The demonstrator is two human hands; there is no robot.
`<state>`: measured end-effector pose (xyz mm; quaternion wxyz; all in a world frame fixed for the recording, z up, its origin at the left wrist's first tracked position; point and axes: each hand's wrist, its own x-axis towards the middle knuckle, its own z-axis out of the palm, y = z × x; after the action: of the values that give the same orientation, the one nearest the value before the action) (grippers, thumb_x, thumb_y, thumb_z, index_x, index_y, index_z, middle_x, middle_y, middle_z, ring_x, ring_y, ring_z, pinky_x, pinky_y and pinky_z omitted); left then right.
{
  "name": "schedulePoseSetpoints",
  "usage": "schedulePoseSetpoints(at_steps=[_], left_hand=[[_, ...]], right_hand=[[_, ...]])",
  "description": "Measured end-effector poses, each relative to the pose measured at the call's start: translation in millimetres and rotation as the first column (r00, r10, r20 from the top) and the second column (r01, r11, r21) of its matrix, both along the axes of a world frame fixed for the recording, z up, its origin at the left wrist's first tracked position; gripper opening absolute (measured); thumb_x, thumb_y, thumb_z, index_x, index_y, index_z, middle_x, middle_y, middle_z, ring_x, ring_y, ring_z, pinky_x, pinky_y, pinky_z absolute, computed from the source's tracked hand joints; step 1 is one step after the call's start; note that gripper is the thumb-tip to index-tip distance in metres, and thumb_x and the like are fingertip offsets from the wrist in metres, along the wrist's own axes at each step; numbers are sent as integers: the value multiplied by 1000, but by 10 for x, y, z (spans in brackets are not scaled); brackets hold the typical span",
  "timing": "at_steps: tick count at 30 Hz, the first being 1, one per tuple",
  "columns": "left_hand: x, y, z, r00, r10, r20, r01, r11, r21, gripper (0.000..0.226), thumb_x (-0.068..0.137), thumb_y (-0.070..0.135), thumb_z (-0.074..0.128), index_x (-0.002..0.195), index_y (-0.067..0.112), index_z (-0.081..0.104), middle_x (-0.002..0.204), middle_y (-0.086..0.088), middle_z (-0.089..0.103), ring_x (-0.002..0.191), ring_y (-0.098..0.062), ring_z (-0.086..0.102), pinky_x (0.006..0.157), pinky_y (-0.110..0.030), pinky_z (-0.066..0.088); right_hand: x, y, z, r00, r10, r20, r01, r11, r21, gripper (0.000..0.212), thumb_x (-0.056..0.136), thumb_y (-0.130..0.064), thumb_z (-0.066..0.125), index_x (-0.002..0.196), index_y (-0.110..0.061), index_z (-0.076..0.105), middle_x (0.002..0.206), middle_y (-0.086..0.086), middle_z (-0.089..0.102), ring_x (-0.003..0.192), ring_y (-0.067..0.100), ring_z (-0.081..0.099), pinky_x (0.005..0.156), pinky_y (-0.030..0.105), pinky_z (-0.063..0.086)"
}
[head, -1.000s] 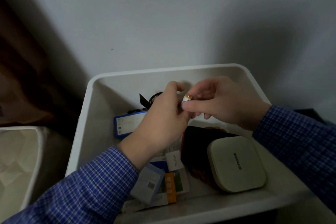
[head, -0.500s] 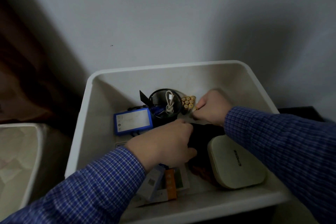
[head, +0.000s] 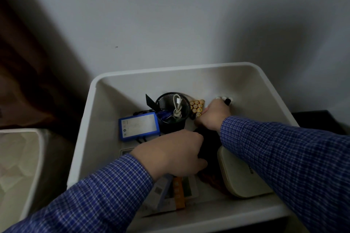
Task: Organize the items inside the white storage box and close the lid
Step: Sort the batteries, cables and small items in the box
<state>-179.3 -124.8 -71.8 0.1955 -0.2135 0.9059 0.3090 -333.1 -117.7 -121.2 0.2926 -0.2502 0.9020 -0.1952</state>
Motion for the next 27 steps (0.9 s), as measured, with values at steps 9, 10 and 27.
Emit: schedulePoseSetpoints(at_steps=[9,10,27], left_hand=[[8,10,26,1000,-13,13,13,1000,7,31,93,41,61,111,16,61,97,-1,67,84,-16,66,74,-38,59],[8,6,28,1000,-15,13,15,1000,8,30,93,41,60,111,17,61,97,-1,66,84,-16,65,74,-37,59],[45,-124,66,987,87,136,-97,993,74,28,99,24,53,111,2,65,98,-10,62,80,-14,52,46,-8,37]], right_hand=[[-36,-11,-45,1000,-7,3,7,1000,9,50,77,-10,82,123,-2,62,121,12,67,116,27,63,99,35,53],[-35,-5,-32,1000,11,3,-11,1000,25,49,77,-11,82,122,-2,63,120,12,67,115,26,63,98,35,53],[-422,910,1111,419,896,145,-811,298,503,64,70,-55,82,124,-46,47,121,-24,51,112,3,54,97,27,51]])
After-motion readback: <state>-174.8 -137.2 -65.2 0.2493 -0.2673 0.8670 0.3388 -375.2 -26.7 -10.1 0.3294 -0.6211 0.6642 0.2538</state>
